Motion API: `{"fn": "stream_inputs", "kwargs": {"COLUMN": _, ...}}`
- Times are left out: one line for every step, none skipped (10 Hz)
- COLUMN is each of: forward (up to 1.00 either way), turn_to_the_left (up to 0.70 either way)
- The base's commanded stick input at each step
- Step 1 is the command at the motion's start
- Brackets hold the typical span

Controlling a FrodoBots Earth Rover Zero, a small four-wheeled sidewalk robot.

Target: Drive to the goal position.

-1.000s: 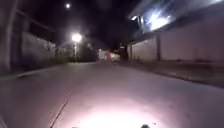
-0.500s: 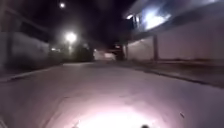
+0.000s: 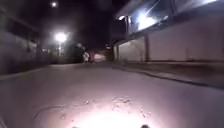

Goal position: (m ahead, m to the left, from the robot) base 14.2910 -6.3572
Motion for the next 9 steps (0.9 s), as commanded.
{"fn": "stream_inputs", "kwargs": {"forward": 0.70, "turn_to_the_left": 0.00}}
{"fn": "stream_inputs", "kwargs": {"forward": 0.70, "turn_to_the_left": 0.00}}
{"fn": "stream_inputs", "kwargs": {"forward": 0.70, "turn_to_the_left": 0.00}}
{"fn": "stream_inputs", "kwargs": {"forward": 0.70, "turn_to_the_left": 0.00}}
{"fn": "stream_inputs", "kwargs": {"forward": 0.70, "turn_to_the_left": 0.00}}
{"fn": "stream_inputs", "kwargs": {"forward": 0.70, "turn_to_the_left": 0.00}}
{"fn": "stream_inputs", "kwargs": {"forward": 0.70, "turn_to_the_left": 0.00}}
{"fn": "stream_inputs", "kwargs": {"forward": 0.70, "turn_to_the_left": 0.00}}
{"fn": "stream_inputs", "kwargs": {"forward": 0.70, "turn_to_the_left": 0.00}}
